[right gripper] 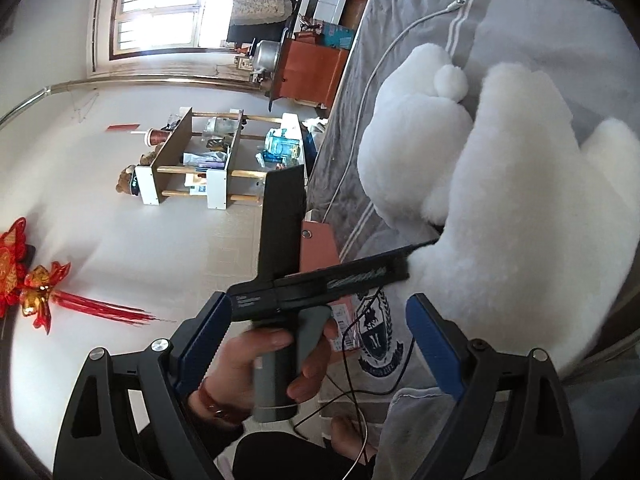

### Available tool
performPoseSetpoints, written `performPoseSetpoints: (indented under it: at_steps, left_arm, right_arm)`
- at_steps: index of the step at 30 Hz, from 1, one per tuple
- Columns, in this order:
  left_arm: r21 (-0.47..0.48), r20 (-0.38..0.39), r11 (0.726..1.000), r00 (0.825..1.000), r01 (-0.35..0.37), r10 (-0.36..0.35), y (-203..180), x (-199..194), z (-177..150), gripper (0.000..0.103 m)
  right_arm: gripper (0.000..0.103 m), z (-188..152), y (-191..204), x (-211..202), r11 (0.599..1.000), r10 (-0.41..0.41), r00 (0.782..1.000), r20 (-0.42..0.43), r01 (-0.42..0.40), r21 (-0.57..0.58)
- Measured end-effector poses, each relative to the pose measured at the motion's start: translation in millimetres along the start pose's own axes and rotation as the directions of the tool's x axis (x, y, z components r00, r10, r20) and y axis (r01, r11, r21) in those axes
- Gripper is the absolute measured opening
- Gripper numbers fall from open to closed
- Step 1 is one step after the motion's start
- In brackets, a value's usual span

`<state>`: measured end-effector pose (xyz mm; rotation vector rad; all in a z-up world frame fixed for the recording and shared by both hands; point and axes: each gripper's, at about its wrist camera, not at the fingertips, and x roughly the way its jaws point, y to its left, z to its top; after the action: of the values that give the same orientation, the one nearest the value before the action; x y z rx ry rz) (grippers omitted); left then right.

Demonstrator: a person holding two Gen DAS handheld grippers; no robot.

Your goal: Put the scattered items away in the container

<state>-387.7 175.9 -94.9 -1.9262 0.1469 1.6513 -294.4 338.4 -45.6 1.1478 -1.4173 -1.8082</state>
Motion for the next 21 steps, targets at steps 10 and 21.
performPoseSetpoints:
  at_steps: [10, 21]
  left_arm:
    - [-0.009, 0.105, 1.0, 0.994, 0.019, -0.018, 7.6, -92.9, -32.5, 0.0]
    - [-0.353, 0.406, 0.932, 0.883, -0.086, 0.235, 181.8, -326.2, -168.3, 0.0]
  right_arm:
    - [0.09, 1.0, -1.8, -2.1, 1.0, 0.011, 1.0, 0.013, -0.011, 0.018]
    - [0.09, -11.6, 16.8, 15.1, 0.989, -0.117, 0.993, -0.035, 0.113, -0.096]
